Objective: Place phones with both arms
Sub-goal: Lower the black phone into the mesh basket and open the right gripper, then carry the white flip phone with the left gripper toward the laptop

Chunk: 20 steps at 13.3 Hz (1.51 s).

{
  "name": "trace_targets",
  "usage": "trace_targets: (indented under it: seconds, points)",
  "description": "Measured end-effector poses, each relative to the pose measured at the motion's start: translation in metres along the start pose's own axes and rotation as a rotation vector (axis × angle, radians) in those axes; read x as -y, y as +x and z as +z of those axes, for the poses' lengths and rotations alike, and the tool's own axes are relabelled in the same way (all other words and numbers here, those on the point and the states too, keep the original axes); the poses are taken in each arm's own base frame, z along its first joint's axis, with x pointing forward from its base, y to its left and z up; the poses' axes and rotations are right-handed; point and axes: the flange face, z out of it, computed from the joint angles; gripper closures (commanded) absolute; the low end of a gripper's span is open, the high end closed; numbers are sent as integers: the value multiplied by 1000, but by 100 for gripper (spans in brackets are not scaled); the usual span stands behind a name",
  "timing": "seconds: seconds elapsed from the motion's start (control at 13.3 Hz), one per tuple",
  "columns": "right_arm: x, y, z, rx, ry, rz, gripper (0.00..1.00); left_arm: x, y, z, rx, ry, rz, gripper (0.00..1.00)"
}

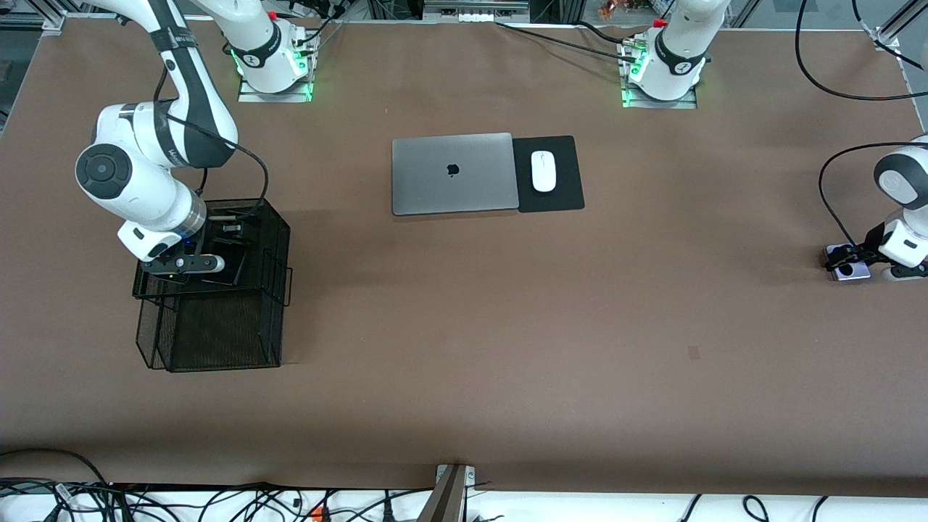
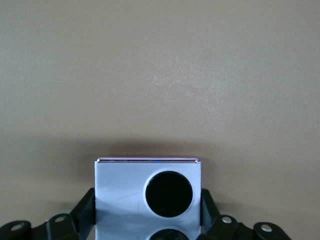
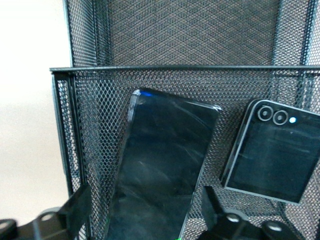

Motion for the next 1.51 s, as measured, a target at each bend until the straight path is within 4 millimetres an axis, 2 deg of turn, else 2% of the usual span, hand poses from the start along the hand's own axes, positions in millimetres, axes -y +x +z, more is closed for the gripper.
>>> trace_targets:
  seconds: [0.15, 0.3, 0.53, 0.68, 0.83, 0.98, 1.06, 1.28, 1.36, 1.51]
  points:
    - [0, 3, -5, -12, 1, 0, 1, -1, 3, -2, 1, -2, -1, 100]
    - [0, 13, -25, -49, 6, 4, 1, 2, 9, -7, 23, -9, 0, 100]
    - [2, 30, -76, -40, 69, 43, 1, -8, 29, -26, 40, -28, 22, 100]
    - [3, 44, -116, 7, 103, 55, 1, -27, 49, -47, 56, -54, 55, 100]
    - [-7, 63, -148, 60, 130, 75, 1, -52, 73, -76, 80, -83, 65, 100]
    - [-22, 86, -168, 100, 148, 93, 1, -88, 95, -102, 113, -108, 33, 100]
    - [-26, 94, -173, 111, 147, 96, 1, -112, 105, -113, 132, -111, 15, 100]
    - [-28, 105, -174, 119, 143, 103, 0, -207, 129, -134, 161, -94, -39, 100]
    - [-28, 106, -173, 123, 143, 107, 0, -244, 133, -137, 168, -87, -51, 100]
    - [-30, 107, -171, 127, 143, 114, 0, -305, 134, -140, 179, -70, -77, 100]
